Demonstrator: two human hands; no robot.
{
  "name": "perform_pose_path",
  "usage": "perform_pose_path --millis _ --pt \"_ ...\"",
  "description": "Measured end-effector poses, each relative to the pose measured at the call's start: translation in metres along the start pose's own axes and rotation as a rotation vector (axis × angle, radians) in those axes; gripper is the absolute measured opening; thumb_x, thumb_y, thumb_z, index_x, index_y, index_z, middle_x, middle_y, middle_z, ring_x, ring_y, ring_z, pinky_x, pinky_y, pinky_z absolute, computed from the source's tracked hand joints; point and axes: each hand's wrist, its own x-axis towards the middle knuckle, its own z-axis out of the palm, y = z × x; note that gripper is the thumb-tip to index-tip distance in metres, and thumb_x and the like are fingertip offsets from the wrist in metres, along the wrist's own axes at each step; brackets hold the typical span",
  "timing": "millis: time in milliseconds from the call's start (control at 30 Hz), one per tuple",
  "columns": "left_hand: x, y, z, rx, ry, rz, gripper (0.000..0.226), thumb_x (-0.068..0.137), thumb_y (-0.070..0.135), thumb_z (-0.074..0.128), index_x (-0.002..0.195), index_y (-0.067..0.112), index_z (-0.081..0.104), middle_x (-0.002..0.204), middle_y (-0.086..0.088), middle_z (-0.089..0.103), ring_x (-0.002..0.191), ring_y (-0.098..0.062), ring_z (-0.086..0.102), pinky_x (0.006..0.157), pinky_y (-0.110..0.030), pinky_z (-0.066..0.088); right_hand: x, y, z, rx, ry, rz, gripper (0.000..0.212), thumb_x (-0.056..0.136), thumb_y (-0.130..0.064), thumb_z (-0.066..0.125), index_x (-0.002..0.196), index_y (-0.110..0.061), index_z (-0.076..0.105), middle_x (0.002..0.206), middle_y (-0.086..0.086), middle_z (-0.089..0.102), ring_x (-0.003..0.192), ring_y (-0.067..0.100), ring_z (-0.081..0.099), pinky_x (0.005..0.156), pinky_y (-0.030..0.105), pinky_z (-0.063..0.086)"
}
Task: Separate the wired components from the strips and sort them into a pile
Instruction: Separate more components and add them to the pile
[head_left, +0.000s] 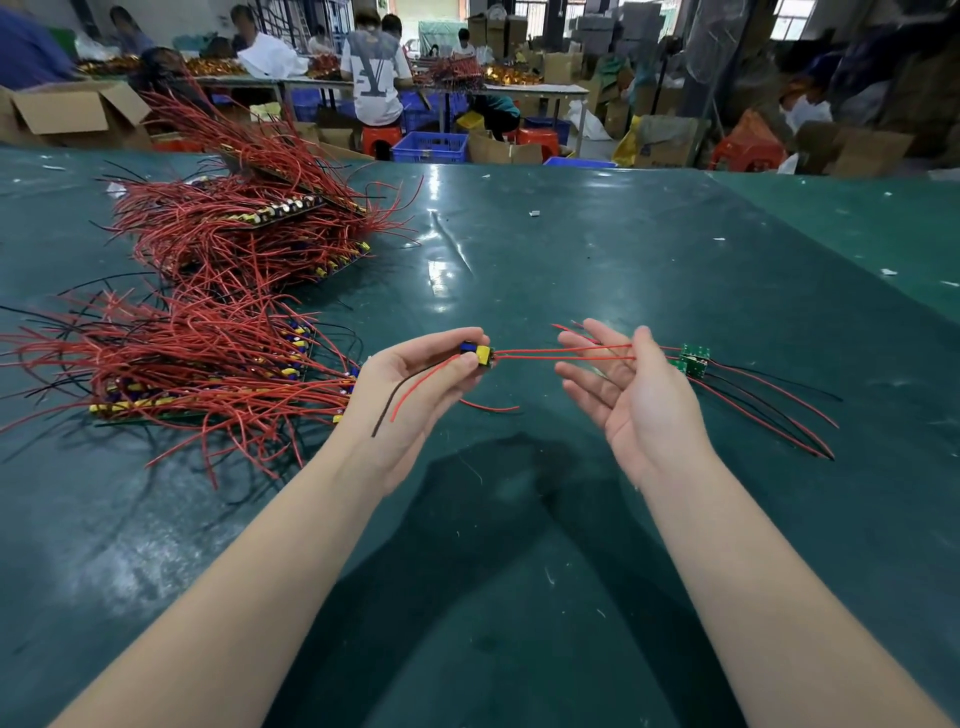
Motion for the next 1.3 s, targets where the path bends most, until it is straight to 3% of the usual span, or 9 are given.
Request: perform_pose_path --millis 267,367,433,600,800,1100,1200,1233,1300 --pt "0.002 0.004 0.000 -0.200 -0.027 -0.112 0.025 0.074 0.000 0.062 0.098 0.002 0.069 0.090 -0.008 0.073 0.086 -0.019 0.071 0.090 -0.032 0.055 0.004 -0.006 -0.008 0.019 -0.133 0.077 0.041 0.105 -0.035 0.032 0.104 -0.018 0.069 0.102 -0.004 0.075 0.074 0.011 0.072 0.054 0.017 0.053" --pt "0.004 0.002 -0.003 -0.202 -0.007 -0.130 0.020 0.081 -0.004 0.058 0.096 0.003 0.070 0.089 -0.008 0.073 0.084 -0.019 0.071 0.090 -0.032 0.055 0.006 -0.006 -0.009 -0.051 -0.027 0.055 0.023 0.094 -0.034 0.058 0.087 -0.020 0.075 0.080 -0.008 0.072 0.053 0.007 0.060 0.049 0.018 0.050" --pt "0.006 0.003 -0.004 -0.221 0.014 -0.145 0.021 0.085 -0.006 0.054 0.099 0.002 0.068 0.088 -0.007 0.073 0.084 -0.019 0.071 0.089 -0.031 0.055 0.007 -0.009 -0.011 0.074 0.002 0.084 0.009 0.081 -0.023 0.074 0.080 -0.014 0.073 0.066 -0.004 0.061 0.049 0.007 0.056 0.048 0.017 0.048" --pt "0.009 0.004 -0.008 -0.297 0.075 -0.187 0.021 0.089 -0.006 0.051 0.100 0.002 0.067 0.084 -0.007 0.074 0.083 -0.017 0.072 0.088 -0.032 0.055 0.010 -0.015 -0.017 0.305 -0.120 0.062 0.002 0.064 -0.004 0.074 0.063 -0.003 0.074 0.073 0.007 0.070 0.071 0.016 0.072 0.063 0.018 0.056" --pt "0.010 0.005 -0.011 -0.313 0.103 -0.192 0.020 0.089 -0.007 0.052 0.100 0.002 0.066 0.085 -0.008 0.074 0.086 -0.018 0.072 0.088 -0.033 0.055 0.014 -0.014 -0.025 0.216 -0.071 0.001 0.015 0.082 0.003 0.067 0.075 -0.003 0.078 0.084 0.012 0.074 0.081 0.019 0.074 0.066 0.017 0.056" --pt "0.007 0.003 -0.009 -0.117 0.076 -0.095 0.020 0.086 -0.007 0.057 0.095 0.005 0.070 0.085 -0.007 0.074 0.085 -0.018 0.071 0.088 -0.029 0.055 0.012 -0.011 -0.027 -0.170 0.128 -0.198 0.023 0.081 0.010 0.068 0.098 -0.006 0.071 0.082 0.012 0.069 0.070 0.019 0.072 0.066 0.020 0.056" --pt "0.007 0.002 -0.008 -0.167 0.087 -0.050 0.019 0.088 -0.005 0.057 0.099 0.004 0.069 0.088 -0.006 0.074 0.088 -0.019 0.071 0.089 -0.029 0.055 0.008 -0.011 -0.018 0.233 0.068 -0.013 0.029 0.078 0.006 0.070 0.104 -0.006 0.065 0.084 0.011 0.067 0.068 0.016 0.071 0.064 0.020 0.056" --pt "0.007 0.002 -0.007 -0.199 0.092 -0.034 0.019 0.087 -0.004 0.057 0.100 0.004 0.068 0.088 -0.006 0.074 0.089 -0.019 0.071 0.089 -0.029 0.055 0.007 -0.009 -0.015 0.348 0.022 0.090 0.025 0.073 0.001 0.073 0.097 -0.005 0.067 0.083 0.009 0.068 0.067 0.014 0.070 0.062 0.020 0.056" --pt "0.007 0.001 -0.002 -0.244 0.093 -0.017 0.019 0.086 -0.001 0.058 0.101 0.005 0.068 0.089 -0.005 0.074 0.089 -0.018 0.071 0.089 -0.029 0.055 -0.001 -0.003 -0.003 0.313 -0.089 0.247 0.011 0.062 -0.011 0.077 0.072 -0.008 0.075 0.079 0.007 0.070 0.066 0.013 0.070 0.060 0.019 0.056"
